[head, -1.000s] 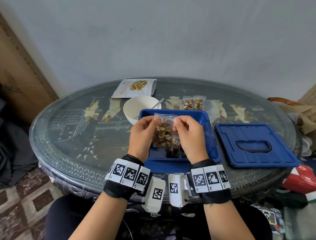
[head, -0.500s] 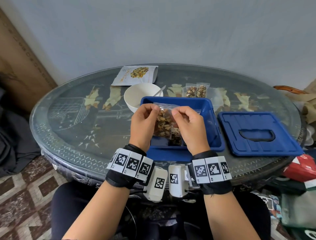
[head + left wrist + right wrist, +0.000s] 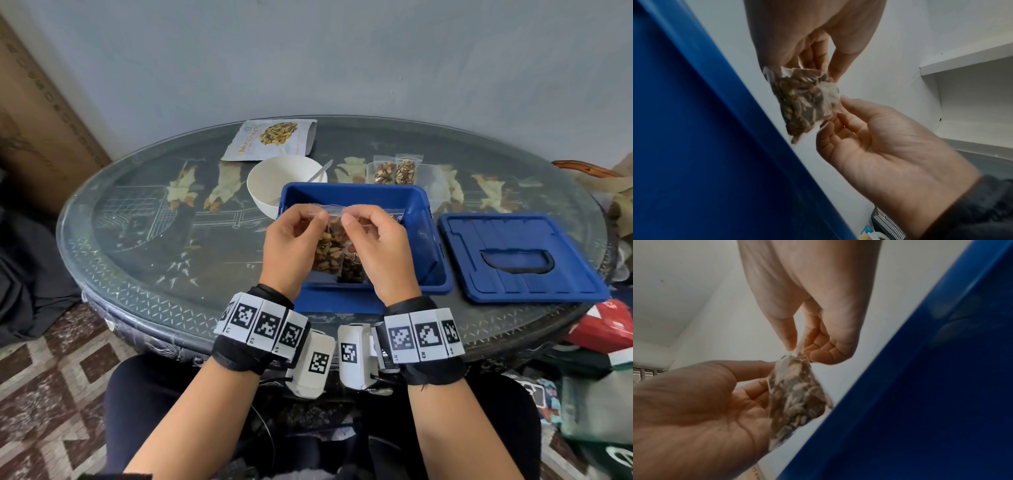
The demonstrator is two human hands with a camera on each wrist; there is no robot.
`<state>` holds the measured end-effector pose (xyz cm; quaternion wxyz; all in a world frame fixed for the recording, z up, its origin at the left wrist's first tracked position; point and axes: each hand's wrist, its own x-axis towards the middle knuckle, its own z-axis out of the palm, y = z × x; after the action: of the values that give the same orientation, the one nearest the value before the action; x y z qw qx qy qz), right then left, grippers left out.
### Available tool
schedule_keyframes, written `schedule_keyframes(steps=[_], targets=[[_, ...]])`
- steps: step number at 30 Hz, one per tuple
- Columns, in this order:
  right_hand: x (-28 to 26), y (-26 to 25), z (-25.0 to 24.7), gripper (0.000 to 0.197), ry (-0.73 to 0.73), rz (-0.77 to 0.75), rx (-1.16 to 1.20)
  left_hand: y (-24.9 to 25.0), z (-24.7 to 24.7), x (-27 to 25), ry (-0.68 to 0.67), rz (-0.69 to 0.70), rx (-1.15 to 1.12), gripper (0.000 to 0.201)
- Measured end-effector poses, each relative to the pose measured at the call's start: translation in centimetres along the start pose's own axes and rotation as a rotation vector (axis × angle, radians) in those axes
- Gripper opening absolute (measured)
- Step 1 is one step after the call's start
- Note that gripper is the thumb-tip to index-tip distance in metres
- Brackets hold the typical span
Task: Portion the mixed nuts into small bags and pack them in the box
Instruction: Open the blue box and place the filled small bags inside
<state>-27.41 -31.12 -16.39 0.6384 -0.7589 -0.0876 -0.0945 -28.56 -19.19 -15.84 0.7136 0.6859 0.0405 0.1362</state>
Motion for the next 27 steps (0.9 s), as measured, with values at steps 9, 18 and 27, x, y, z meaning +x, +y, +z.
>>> schedule_keyframes(steps=[9,18,27], targets=[[0.0,0.1,-0.7,0.006,0.0,-0.068,-0.086,0.0,-0.2,0.0,-0.09,-0.077,-0.012,0.012],[0.2,0.3,-0.8,0.009,0.015,-0.149,-0.177,0.1,-0.9,0.2,-0.031,0.025,0.105,0.013],[0.1,0.5,-0.9,0.007,0.001,-0.15,-0.206,0.2,-1.1,0.4,-0.189,-0.047,0.118,0.009]])
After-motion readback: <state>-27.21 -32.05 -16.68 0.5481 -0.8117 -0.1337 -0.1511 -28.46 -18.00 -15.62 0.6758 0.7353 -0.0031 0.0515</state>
